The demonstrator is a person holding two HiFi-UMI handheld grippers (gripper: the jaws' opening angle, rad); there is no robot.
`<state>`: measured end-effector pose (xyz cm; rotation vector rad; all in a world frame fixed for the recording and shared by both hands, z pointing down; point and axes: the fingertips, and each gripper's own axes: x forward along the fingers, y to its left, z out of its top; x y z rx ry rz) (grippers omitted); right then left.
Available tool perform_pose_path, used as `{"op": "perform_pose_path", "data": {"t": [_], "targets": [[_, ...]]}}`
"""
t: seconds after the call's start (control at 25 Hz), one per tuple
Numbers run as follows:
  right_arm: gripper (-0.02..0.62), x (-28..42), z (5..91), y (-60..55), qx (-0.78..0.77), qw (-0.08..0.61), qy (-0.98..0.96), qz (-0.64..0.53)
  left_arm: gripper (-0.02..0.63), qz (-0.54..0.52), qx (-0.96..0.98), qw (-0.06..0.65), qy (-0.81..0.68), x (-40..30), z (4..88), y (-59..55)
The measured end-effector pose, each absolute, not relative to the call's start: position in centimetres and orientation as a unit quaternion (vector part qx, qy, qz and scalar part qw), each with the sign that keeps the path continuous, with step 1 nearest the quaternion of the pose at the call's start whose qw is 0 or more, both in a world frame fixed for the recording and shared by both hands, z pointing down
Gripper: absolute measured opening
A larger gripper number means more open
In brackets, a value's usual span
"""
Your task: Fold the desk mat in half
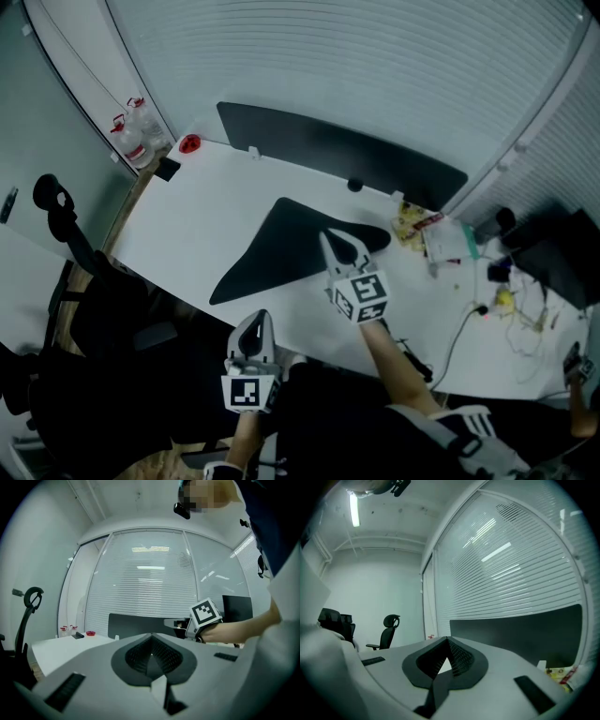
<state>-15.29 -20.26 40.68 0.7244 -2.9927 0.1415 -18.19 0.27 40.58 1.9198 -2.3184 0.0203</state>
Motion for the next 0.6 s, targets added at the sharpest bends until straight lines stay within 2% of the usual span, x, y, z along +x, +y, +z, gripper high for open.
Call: {"op": "perform_pose_path", "data": {"t": [0.6], "targets": [[0.002,-3.3,39.6,-16.0,0.293,0.019,-0.955,0.047,0.002,0.007,0.703,0.072,-0.708,-10.4,41.4,0.1]]}}
